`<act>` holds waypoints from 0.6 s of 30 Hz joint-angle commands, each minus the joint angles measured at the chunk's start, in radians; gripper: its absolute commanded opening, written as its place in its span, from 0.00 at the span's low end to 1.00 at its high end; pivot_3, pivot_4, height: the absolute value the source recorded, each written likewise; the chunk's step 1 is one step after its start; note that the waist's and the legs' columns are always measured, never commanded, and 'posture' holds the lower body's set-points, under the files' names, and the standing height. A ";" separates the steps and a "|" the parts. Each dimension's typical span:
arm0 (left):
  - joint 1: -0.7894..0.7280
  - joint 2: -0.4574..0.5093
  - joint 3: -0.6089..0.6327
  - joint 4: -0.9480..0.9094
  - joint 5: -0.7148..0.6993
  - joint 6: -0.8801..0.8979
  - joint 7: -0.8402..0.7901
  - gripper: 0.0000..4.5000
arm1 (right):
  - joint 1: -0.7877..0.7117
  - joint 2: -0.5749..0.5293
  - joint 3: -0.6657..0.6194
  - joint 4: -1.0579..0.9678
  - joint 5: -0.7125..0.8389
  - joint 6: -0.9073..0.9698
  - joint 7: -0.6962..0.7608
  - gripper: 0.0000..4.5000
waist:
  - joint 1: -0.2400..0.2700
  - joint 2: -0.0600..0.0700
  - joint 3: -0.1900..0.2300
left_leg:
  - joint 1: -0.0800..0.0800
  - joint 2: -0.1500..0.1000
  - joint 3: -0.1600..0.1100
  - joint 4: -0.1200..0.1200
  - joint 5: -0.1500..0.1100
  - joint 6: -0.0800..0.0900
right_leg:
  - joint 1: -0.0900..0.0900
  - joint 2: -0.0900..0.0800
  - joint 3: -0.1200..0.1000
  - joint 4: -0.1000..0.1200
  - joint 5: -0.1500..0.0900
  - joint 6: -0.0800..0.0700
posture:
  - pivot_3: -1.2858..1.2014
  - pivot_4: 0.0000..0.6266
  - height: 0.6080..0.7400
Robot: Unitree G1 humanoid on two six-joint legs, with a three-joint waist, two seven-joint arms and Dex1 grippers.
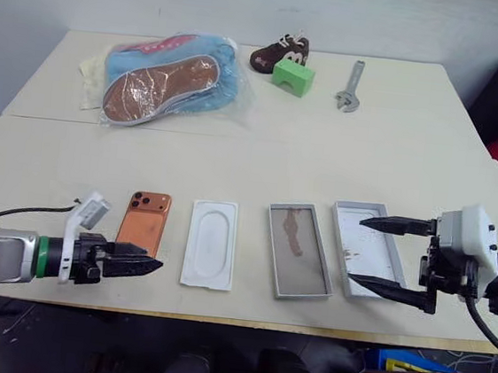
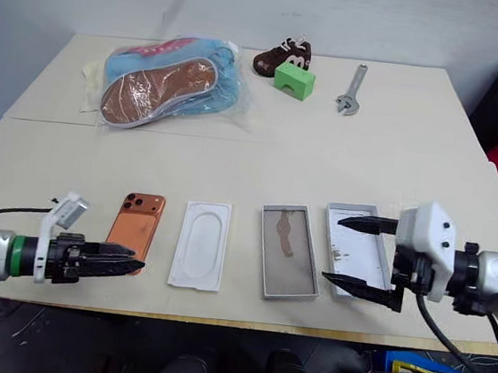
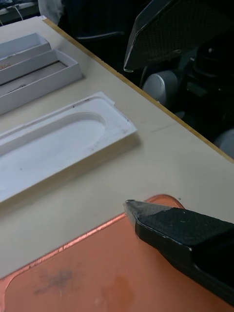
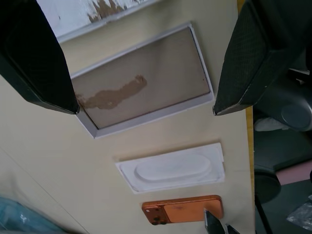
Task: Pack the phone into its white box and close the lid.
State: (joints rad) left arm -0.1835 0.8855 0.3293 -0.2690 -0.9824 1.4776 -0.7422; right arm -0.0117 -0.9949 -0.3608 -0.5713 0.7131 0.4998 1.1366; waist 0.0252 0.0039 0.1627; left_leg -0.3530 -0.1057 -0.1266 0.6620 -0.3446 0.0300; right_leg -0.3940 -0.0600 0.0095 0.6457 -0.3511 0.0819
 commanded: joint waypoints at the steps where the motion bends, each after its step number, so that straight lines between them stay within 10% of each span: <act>1: -0.101 -0.081 -0.036 0.081 -0.013 0.115 0.062 0.99 | -0.014 0.022 0.017 -0.059 0.015 -0.020 -0.023 1.00 | 0.002 -0.001 0.000 | 0.000 0.000 0.000 0.000 0.000 0.000 | 0.000 0.000 0.000 0.000 0.000 0.000 | 0.52 0.24 1.00; 9: -0.191 -0.175 -0.169 0.188 0.037 0.137 0.154 0.65 | -0.010 0.042 0.035 -0.093 0.012 -0.015 -0.067 1.00 | 0.001 -0.004 0.000 | -0.001 -0.001 -0.001 0.002 0.000 0.000 | -0.001 0.000 0.000 0.001 0.000 0.000 | 0.52 0.24 1.00; 18: -0.250 -0.295 -0.192 0.273 0.081 0.135 0.173 0.61 | 0.018 0.042 0.034 -0.104 0.001 -0.017 -0.097 1.00 | 0.024 -0.004 0.000 | 0.000 -0.002 -0.001 0.004 0.000 0.000 | 0.000 -0.001 0.000 0.002 0.000 0.000 | 0.52 0.24 1.00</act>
State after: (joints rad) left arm -0.4400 0.6193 0.1575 -0.0232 -0.9290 1.6056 -0.5895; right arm 0.0021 -0.9573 -0.3149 -0.6433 0.7105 0.4906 1.0473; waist 0.0494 -0.0002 0.1625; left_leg -0.3534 -0.1080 -0.1281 0.6658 -0.3445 0.0299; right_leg -0.3934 -0.0610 0.0090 0.6471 -0.3509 0.0824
